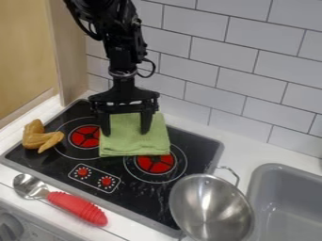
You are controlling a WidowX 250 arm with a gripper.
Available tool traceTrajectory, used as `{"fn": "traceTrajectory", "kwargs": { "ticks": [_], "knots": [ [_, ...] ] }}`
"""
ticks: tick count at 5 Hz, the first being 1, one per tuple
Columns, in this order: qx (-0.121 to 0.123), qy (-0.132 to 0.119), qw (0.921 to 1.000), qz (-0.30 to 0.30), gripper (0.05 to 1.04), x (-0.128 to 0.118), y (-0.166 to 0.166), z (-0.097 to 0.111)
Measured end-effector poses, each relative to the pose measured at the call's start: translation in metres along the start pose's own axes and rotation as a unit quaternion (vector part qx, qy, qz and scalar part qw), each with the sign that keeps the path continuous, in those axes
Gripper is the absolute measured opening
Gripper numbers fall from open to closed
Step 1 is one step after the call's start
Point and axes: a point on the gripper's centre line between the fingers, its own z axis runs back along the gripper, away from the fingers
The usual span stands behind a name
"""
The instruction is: Move the green cloth to the top right of the kitchen
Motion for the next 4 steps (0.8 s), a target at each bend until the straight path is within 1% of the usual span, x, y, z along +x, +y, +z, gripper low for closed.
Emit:
{"fn": "traceTrajectory", "kwargs": {
  "ticks": [1, 2, 3, 4],
  "knots": [
    [-0.009, 0.017, 0.9986, -0.05, 0.999, -0.007, -0.005, 0.0],
    [0.008, 0.043, 0.9934, -0.106, 0.999, -0.021, -0.012, 0.001],
    [0.027, 0.051, 0.9853, -0.161, 0.999, -0.035, -0.028, -0.001],
    [0.035, 0.052, 0.9844, -0.164, 0.999, -0.035, -0.031, -0.005]
  ]
}}
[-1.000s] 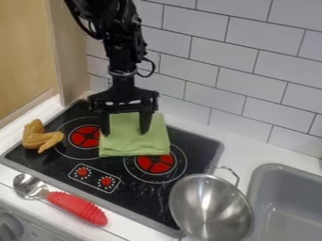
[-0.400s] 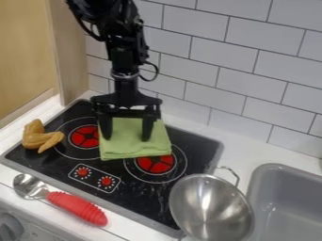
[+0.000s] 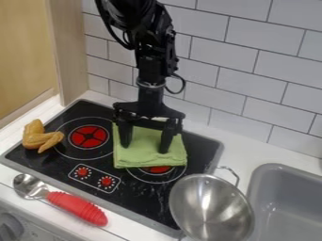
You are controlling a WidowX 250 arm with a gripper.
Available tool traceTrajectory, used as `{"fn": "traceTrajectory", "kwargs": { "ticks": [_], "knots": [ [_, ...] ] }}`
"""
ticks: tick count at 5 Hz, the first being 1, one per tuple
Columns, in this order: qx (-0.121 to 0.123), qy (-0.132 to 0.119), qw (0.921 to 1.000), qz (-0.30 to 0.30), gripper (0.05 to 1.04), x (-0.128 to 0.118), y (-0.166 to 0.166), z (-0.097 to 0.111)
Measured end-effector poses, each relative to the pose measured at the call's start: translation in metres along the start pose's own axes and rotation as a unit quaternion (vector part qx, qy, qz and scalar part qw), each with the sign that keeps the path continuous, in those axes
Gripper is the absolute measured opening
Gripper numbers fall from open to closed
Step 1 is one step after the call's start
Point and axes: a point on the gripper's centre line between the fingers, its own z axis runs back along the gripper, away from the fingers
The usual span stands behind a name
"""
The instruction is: Move the green cloth to the top right of the kitchen
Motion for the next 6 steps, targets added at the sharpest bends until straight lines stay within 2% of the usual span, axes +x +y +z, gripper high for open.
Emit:
{"fn": "traceTrajectory", "kwargs": {
  "ticks": [1, 2, 3, 4, 6],
  "knots": [
    [0.003, -0.002, 0.9998, -0.017, 0.999, 0.001, -0.005, -0.001],
    [0.003, -0.002, 0.9985, -0.054, 0.999, 0.0, -0.025, -0.002],
    [0.008, -0.009, 0.9944, -0.105, 0.999, 0.002, -0.055, -0.001],
    [0.012, -0.006, 0.9916, -0.129, 0.999, 0.002, -0.072, -0.001],
    [0.021, -0.009, 0.9842, -0.175, 0.999, 0.005, -0.087, -0.001]
  ]
}}
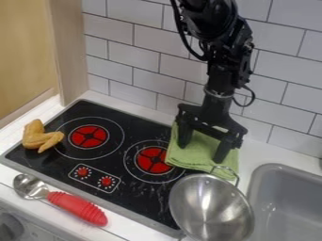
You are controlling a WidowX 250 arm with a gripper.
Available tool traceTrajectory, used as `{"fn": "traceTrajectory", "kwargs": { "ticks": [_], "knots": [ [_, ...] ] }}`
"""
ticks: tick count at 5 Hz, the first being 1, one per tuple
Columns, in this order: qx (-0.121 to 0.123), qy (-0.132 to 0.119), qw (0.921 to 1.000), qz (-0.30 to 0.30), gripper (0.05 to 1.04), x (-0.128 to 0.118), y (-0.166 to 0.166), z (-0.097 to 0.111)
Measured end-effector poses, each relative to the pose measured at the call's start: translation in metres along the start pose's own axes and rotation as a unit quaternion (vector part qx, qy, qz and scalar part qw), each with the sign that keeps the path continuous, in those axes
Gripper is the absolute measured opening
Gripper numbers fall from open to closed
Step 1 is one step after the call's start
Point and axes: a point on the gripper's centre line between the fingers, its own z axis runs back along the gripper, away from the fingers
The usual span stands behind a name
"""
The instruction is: Move the green cloth to the top right of the kitchen
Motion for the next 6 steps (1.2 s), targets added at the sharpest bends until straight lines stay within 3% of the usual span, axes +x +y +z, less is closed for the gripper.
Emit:
{"fn": "traceTrajectory", "kwargs": {
  "ticks": [3, 5, 6],
  "knots": [
    [0.007, 0.003, 1.0, -0.001, 0.999, -0.006, 0.004, 0.015],
    [-0.014, -0.018, 0.9997, 0.003, 0.999, 0.004, 0.004, 0.047],
    [-0.023, -0.014, 0.9996, 0.006, 0.999, 0.007, 0.004, 0.06]
  ]
}}
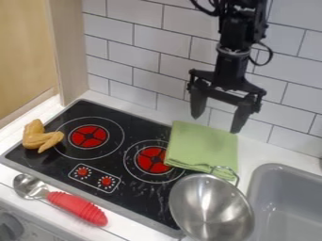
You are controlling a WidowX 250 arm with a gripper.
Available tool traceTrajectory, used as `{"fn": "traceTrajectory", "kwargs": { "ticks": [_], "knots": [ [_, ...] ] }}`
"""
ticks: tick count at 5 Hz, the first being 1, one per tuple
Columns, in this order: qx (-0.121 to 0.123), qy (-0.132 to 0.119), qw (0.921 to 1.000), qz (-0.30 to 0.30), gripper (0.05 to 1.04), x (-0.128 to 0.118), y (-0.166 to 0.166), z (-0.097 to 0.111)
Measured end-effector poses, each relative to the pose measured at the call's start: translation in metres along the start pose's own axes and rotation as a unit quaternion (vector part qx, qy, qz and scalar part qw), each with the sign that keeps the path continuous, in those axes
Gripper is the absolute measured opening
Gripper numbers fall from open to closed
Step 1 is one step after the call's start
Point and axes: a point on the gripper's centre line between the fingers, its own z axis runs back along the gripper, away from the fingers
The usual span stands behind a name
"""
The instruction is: Move the green cloth to the top right of the kitchen
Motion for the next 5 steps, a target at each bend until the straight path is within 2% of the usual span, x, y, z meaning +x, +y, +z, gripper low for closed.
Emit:
{"fn": "traceTrajectory", "kwargs": {
  "ticks": [1, 2, 3, 4, 5],
  "knots": [
    [-0.003, 0.014, 0.9999, 0.008, 0.999, -0.004, 0.007, 0.008],
    [0.009, 0.017, 0.9996, 0.019, 0.999, -0.003, 0.021, 0.019],
    [0.018, 0.016, 0.9984, 0.052, 0.999, -0.006, 0.06, 0.023],
    [0.043, 0.014, 0.9957, 0.081, 0.999, -0.024, 0.108, 0.033],
    [0.045, 0.013, 0.9938, 0.101, 0.999, -0.039, 0.151, 0.039]
  ]
}}
